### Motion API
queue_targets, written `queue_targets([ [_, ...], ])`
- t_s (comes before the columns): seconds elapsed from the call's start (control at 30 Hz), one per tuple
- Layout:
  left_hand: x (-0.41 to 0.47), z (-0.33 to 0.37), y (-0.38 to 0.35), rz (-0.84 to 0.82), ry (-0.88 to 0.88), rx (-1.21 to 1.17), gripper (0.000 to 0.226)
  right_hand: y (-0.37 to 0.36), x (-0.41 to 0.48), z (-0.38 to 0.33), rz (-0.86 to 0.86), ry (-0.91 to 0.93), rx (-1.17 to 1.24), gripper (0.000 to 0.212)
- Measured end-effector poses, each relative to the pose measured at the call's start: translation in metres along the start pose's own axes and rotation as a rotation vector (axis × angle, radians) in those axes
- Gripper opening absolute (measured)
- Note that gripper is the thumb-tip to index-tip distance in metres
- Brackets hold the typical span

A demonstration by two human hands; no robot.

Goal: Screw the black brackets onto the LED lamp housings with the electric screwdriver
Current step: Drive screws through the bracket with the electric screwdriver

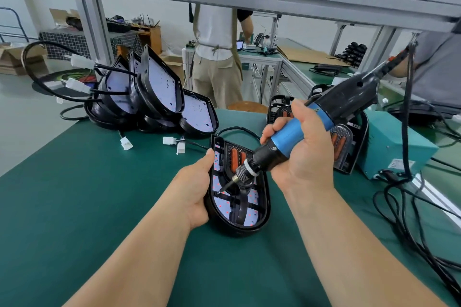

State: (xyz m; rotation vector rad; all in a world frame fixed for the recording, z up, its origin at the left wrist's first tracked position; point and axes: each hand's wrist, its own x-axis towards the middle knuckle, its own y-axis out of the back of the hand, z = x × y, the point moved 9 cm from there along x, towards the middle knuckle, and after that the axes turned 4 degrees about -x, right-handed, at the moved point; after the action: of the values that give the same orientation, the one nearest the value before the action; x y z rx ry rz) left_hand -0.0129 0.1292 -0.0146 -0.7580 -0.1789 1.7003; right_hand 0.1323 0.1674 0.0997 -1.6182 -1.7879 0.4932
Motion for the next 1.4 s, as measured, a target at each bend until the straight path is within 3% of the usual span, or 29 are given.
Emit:
queue_targets([
  [0.27, 0.001, 0.001, -0.001, -0.003, -0.031, 0.015, 0.050, -0.030, -0.009, -0.011, -0.193, 0.105, -0.126, 0.013],
  [1.4, 0.004, -0.001, 0.010, 0.127, -0.033, -0.016, 0.043, -0.027, -0.010, -0.006, -0.179, 0.149, -0.181, 0.016],
])
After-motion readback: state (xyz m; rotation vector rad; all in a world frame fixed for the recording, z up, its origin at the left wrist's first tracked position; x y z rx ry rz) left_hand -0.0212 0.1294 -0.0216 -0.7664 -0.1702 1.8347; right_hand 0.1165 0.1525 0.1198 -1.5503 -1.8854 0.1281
